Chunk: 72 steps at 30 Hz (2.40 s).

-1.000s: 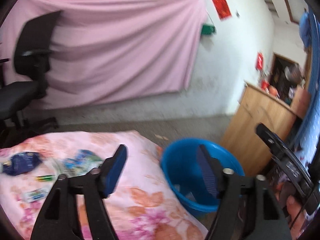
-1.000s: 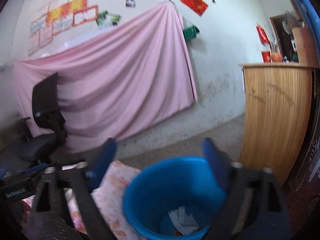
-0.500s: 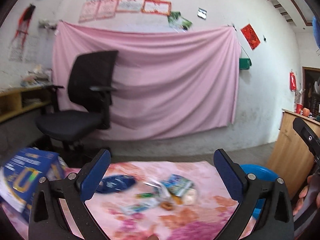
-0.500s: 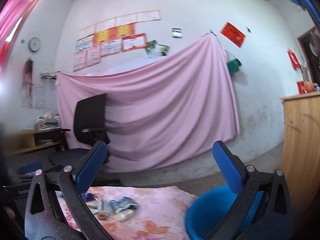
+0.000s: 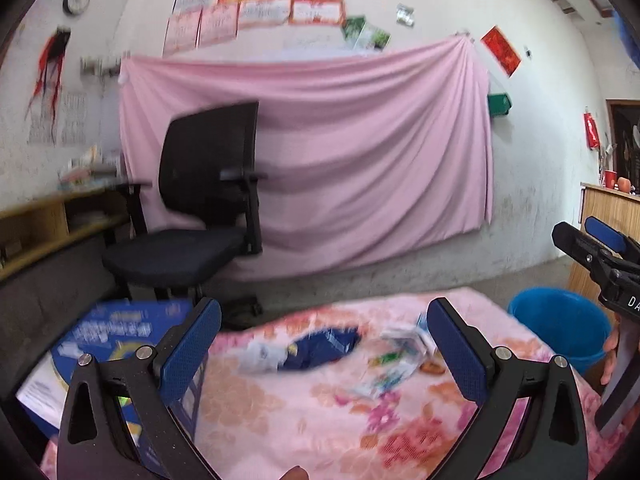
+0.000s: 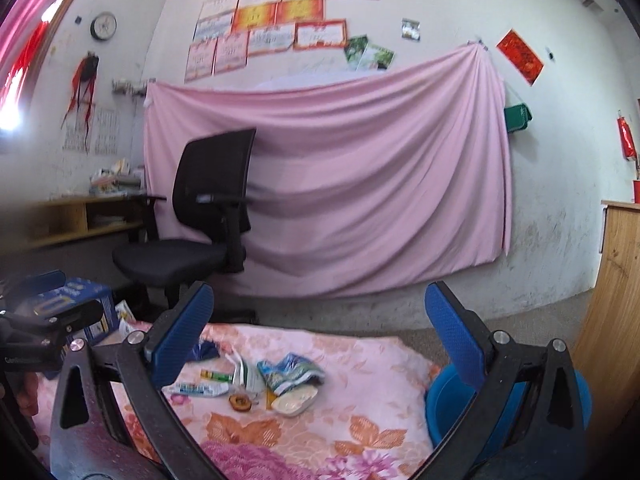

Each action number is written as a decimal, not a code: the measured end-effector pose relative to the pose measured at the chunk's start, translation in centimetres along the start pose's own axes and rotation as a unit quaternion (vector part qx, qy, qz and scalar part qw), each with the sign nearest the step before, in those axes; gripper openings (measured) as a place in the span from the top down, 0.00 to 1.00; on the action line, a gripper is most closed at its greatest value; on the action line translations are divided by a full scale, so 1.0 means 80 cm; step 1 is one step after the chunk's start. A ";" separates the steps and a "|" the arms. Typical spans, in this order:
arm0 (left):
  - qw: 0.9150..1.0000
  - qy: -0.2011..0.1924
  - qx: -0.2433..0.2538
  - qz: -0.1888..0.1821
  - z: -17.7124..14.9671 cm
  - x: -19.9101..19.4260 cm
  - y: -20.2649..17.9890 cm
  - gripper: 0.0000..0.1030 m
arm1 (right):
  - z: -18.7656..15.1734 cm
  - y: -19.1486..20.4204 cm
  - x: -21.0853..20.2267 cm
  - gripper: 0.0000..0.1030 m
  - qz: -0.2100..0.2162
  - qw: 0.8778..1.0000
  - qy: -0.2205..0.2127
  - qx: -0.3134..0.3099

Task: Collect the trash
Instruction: 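Move both tools back over the bed toward the remaining trash, then grasp the white cap with the right gripper while the left grasps the toothpaste tube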

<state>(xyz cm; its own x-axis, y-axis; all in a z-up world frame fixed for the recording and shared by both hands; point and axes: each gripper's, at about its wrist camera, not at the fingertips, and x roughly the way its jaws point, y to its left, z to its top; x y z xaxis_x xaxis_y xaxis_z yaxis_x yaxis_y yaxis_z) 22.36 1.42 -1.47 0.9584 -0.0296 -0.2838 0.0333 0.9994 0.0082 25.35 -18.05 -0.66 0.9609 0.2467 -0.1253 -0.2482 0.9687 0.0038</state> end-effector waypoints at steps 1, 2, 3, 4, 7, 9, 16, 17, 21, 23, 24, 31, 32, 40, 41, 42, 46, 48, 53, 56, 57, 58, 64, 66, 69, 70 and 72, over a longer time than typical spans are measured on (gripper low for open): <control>1.000 0.011 -0.009 -0.006 -0.001 0.005 0.004 0.02 | -0.003 0.000 0.004 0.00 0.001 1.000 0.007 0.001; 1.000 0.023 -0.017 -0.013 -0.001 0.011 0.008 0.02 | -0.005 0.001 0.010 0.00 0.001 1.000 0.017 0.001; 0.999 0.037 -0.021 -0.020 -0.001 0.017 0.010 0.02 | -0.008 0.001 0.017 0.00 -0.001 1.000 0.029 0.000; 0.998 0.051 -0.023 -0.025 -0.002 0.024 0.010 0.02 | -0.011 0.001 0.025 0.00 -0.004 0.999 0.045 -0.002; 0.994 0.095 -0.024 -0.042 -0.006 0.043 0.010 0.02 | -0.021 0.001 0.046 0.00 -0.012 0.996 0.094 -0.008; 0.989 0.133 -0.019 -0.057 -0.009 0.060 0.005 0.02 | -0.029 0.001 0.061 0.00 -0.021 0.991 0.128 -0.013; 0.972 0.220 -0.021 -0.084 -0.025 0.100 0.000 0.21 | -0.050 -0.005 0.104 0.00 -0.005 0.975 0.221 -0.003; 0.967 0.238 -0.022 -0.090 -0.028 0.109 -0.001 0.27 | -0.055 -0.006 0.113 0.00 -0.001 0.971 0.240 -0.002; 0.944 0.305 -0.017 -0.128 -0.042 0.139 -0.010 0.49 | -0.071 -0.007 0.139 0.07 0.002 0.953 0.302 0.001; 0.939 0.317 -0.011 -0.132 -0.045 0.145 -0.015 0.52 | -0.076 -0.005 0.147 0.07 0.014 0.948 0.318 0.003; 0.938 0.316 -0.007 -0.139 -0.044 0.147 -0.018 0.52 | -0.077 -0.004 0.152 0.07 0.019 0.946 0.324 0.003; 0.933 0.330 0.028 -0.139 -0.047 0.162 -0.037 0.62 | -0.096 0.006 0.185 0.20 0.040 0.924 0.381 0.005; 0.933 0.331 0.032 -0.140 -0.048 0.164 -0.039 0.65 | -0.099 0.006 0.188 0.25 0.043 0.920 0.390 0.007; 0.930 0.330 0.062 -0.152 -0.055 0.164 -0.051 0.81 | -0.103 -0.007 0.183 0.44 0.065 0.911 0.404 0.040; 0.930 0.328 0.057 -0.153 -0.056 0.163 -0.050 0.81 | -0.103 -0.008 0.181 0.44 0.069 0.911 0.404 0.044; 0.931 0.327 0.052 -0.154 -0.056 0.162 -0.049 0.81 | -0.103 -0.009 0.179 0.44 0.073 0.911 0.404 0.046; 0.933 0.323 0.025 -0.158 -0.055 0.153 -0.042 0.82 | -0.101 -0.014 0.158 0.45 0.084 0.912 0.398 0.051; 0.935 0.316 0.010 -0.160 -0.053 0.145 -0.039 0.82 | -0.099 -0.017 0.147 0.45 0.089 0.914 0.391 0.057; 0.955 0.251 -0.002 -0.156 -0.040 0.108 -0.042 0.82 | -0.086 -0.027 0.115 0.63 0.096 0.927 0.356 0.064; 0.961 0.227 -0.009 -0.159 -0.035 0.096 -0.047 0.82 | -0.085 -0.032 0.110 0.63 0.096 0.929 0.351 0.069; 0.960 0.230 -0.010 -0.157 -0.035 0.096 -0.050 0.82 | -0.084 -0.034 0.109 0.63 0.098 0.929 0.349 0.073; 0.960 0.232 -0.012 -0.156 -0.035 0.097 -0.053 0.82 | -0.082 -0.037 0.107 0.63 0.098 0.932 0.341 0.077; 0.969 0.189 -0.038 -0.152 -0.023 0.082 -0.049 0.82 | -0.061 -0.047 0.072 0.63 0.104 0.957 0.257 0.089; 0.976 0.147 -0.042 -0.156 -0.014 0.065 -0.053 0.82 | -0.048 -0.052 0.049 0.63 0.103 0.969 0.204 0.090; 0.983 0.089 -0.028 -0.155 0.001 0.041 -0.069 0.82 | -0.028 -0.055 0.014 0.63 0.084 0.987 0.122 0.067; 0.986 0.066 -0.021 -0.154 0.008 0.033 -0.078 0.82 | -0.021 -0.056 0.001 0.63 0.074 0.991 0.093 0.058; 0.987 0.032 -0.010 -0.155 0.020 0.020 -0.092 0.82 | -0.012 -0.062 -0.017 0.63 0.058 0.996 0.051 0.051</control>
<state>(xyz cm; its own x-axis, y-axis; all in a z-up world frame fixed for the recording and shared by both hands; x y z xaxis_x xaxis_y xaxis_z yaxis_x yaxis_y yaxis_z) 24.12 -5.97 -0.45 0.8833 -0.3328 -0.3303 0.3154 0.9430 -0.1065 25.16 -23.19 -1.45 0.9075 0.3586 -0.2187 -0.3385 0.9327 0.1246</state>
